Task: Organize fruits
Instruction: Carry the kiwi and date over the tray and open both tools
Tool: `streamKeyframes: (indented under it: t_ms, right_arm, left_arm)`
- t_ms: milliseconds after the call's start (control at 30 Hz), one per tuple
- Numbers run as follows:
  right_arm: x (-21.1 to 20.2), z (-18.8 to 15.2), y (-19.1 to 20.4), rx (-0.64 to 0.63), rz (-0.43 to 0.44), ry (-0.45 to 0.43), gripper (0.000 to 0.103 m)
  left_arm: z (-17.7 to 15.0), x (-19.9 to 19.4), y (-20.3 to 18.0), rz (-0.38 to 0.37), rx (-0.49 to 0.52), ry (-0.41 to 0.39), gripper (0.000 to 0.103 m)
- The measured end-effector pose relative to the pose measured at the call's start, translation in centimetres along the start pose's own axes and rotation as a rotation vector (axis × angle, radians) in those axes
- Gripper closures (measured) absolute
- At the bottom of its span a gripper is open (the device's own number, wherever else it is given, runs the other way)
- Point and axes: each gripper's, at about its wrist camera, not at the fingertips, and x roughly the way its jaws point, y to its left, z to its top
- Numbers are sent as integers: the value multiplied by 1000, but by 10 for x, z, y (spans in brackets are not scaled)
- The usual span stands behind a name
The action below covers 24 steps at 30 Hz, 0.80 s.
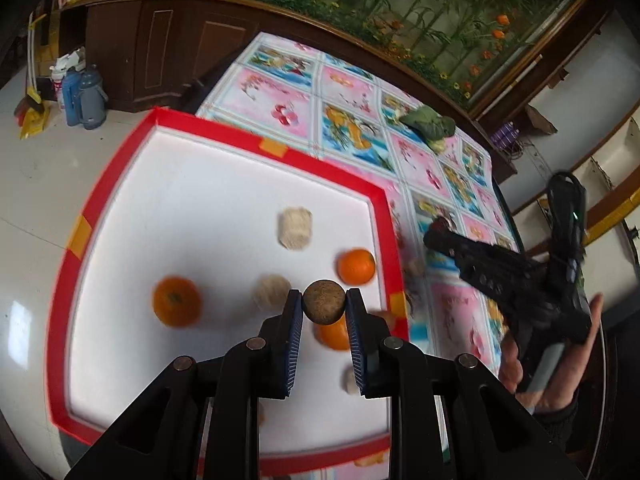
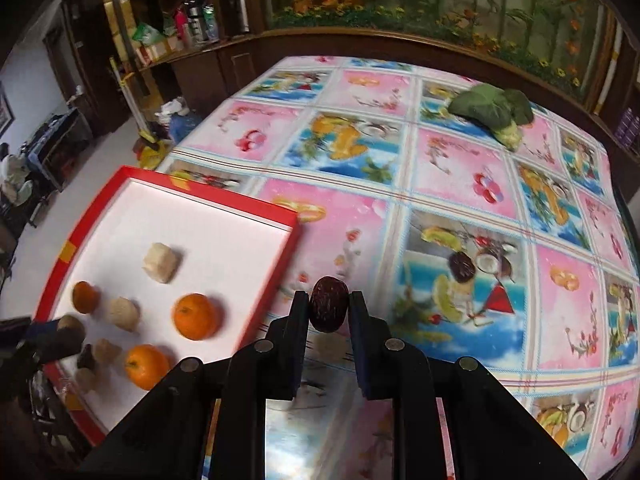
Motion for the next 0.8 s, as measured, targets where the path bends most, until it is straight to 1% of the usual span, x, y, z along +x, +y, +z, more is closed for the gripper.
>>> streamKeyframes:
  t_ms: [133,233,333,400,467,567,633,733,767,800]
  right_arm:
    - [3,11,22,-43,55,-5,83]
    - [11,19,36,-74,72,-3,83]
    - [26,30,51,-99,108,19,83]
    - [38,36,59,-114,113,34,83]
    - [54,39,64,-120,96,62,83]
    - [69,38,69,-134,84,87,83]
    - [75,35,73,-148,79,100,83]
    - [74,33,74,-158,76,89,82]
    - [74,33,72,-154,82,86,82]
    - [74,32,71,-152,90,86,81]
  left_arm:
    - [19,8,8,59,-9,-6,82]
    - [33,20,13,107,-14,7,82]
    - [43,31,14,139,-19,21,82]
    - [48,45,16,176,-20,46,82]
    - [50,54,15,200,-9,64,82]
    - [52,65,18,215,-9,88,82]
    - [55,68,19,212,-11,87,81]
    - [57,72,19,214,-14,88,80]
    - [57,72,19,212,-12,88,79]
    - [57,71,20,210,-17,87,72]
